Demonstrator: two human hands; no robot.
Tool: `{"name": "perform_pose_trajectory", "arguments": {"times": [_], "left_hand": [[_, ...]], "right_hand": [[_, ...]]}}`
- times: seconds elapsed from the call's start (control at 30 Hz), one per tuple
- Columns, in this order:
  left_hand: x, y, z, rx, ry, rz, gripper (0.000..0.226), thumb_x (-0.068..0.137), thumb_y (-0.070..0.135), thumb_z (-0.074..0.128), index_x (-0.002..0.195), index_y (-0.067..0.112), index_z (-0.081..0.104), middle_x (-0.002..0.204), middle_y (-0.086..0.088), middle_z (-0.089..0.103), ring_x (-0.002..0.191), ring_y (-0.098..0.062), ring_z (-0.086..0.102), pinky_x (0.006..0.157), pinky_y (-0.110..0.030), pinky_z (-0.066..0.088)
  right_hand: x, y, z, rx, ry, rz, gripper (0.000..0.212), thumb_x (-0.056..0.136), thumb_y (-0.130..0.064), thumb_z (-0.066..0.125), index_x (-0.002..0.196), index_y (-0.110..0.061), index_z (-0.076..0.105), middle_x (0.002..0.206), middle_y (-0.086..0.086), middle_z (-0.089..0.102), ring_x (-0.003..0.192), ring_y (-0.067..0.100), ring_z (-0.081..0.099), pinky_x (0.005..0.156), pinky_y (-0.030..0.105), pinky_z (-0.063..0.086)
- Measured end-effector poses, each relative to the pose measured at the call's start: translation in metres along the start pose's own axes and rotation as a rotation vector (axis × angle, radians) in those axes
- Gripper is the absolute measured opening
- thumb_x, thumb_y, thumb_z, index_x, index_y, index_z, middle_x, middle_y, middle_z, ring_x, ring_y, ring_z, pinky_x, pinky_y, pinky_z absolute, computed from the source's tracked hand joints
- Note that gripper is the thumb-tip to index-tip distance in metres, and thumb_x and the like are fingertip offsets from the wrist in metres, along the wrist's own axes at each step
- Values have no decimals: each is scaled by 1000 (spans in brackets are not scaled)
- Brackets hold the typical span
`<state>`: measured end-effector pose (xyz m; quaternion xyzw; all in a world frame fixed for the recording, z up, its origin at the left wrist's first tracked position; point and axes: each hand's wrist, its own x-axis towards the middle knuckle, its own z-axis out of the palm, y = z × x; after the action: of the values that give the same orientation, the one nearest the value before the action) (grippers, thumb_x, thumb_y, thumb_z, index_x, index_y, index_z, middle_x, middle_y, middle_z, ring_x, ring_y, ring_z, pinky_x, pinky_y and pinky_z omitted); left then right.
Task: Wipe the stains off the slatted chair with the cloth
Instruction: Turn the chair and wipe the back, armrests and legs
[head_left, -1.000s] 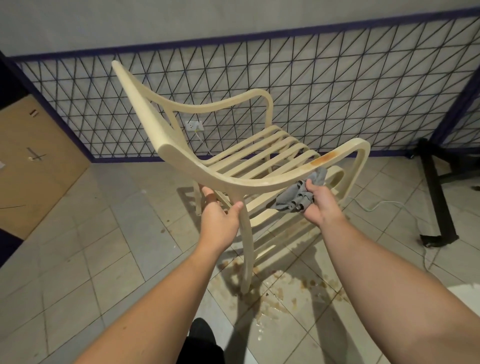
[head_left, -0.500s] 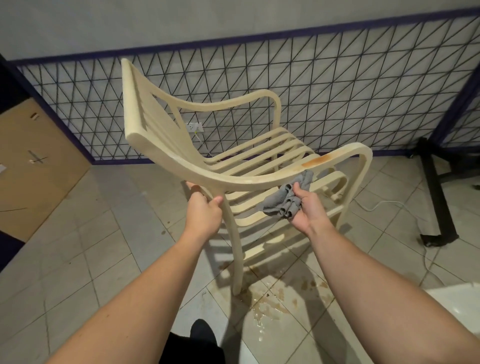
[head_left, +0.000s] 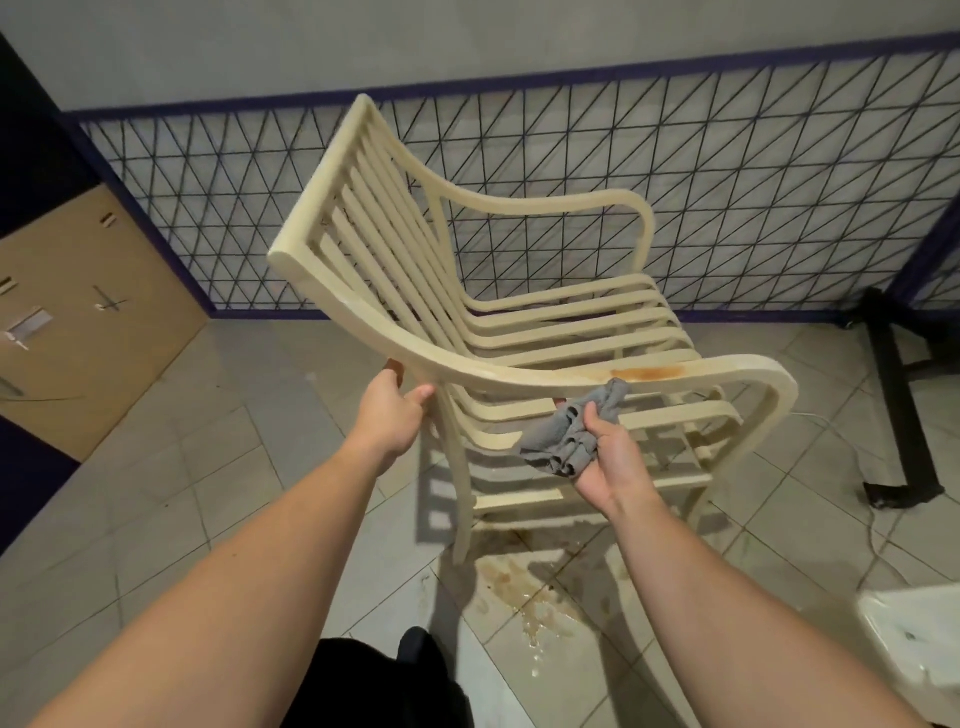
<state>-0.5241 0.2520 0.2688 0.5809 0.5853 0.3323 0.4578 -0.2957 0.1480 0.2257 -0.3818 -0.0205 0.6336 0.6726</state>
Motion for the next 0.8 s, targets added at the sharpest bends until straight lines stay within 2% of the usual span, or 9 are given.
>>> {"name": "perform_pose_trajectory", "arguments": {"times": [0.13,0.23,0.33,0.4,0.47,0.53,0.63,0.73,0.8], "left_hand": [[0,2,-16,52,-66,-5,67,87,32,72,148,22,46,155,8,45,137,-23,49,108,-50,48],[-13,20,-39,99,-38,7,55,93,20,72,144,16,53,146,8,55,130,-18,56,109,-44,48],[-19,31,-66,-75,97,23,39,100,3,57,139,8,57,129,4,65,116,-20,64,104,-39,52],[-22,47,-86,-244,187,38,36,102,-2,49,136,8,58,125,-2,67,109,-21,65,99,-36,54],[-21,74,-106,-407,262,54,29,103,2,48,127,9,63,119,-5,69,100,-18,64,92,-33,56],[-17,107,-126,-487,266,100,22,102,9,52,117,11,68,109,-3,71,91,-16,64,81,-29,55],[-12,151,-149,-206,97,212,30,98,18,57,123,7,70,99,7,72,92,-10,65,79,-24,52],[-8,172,-154,226,-93,214,26,99,6,52,110,9,75,103,-2,72,94,-17,60,88,-31,47],[-8,178,-155,279,-159,185,32,98,0,44,111,8,72,104,-5,68,94,-19,57,87,-31,45]], "right_hand": [[-7,2,-2,-109,67,18,30,105,-15,44,134,-14,50,124,14,64,103,24,66,95,45,50],[-22,19,3,-415,189,116,22,97,-21,54,112,-6,58,96,14,65,81,28,62,84,46,51],[-40,22,38,-733,97,99,30,83,-29,48,107,-12,47,92,14,59,80,31,59,74,43,48],[-54,14,74,-973,-44,12,28,93,-24,43,121,-24,38,105,15,65,90,34,68,79,46,57],[-66,2,112,-1190,-198,-206,33,97,-17,42,123,-38,33,111,9,62,95,28,68,85,47,56],[-71,-12,150,-1282,-286,-575,38,95,-9,48,120,-38,46,116,0,55,101,15,61,90,29,51],[-66,-25,207,-1316,-331,-1031,42,88,-4,59,117,-32,68,116,-7,57,103,0,53,93,1,33],[-57,-24,253,-1320,-466,-1236,44,86,-3,61,124,-24,70,121,-9,67,111,1,58,104,12,38],[-53,-12,266,-1348,-594,-1274,43,88,-4,60,125,-21,69,130,-6,66,121,5,58,111,22,39]]}}
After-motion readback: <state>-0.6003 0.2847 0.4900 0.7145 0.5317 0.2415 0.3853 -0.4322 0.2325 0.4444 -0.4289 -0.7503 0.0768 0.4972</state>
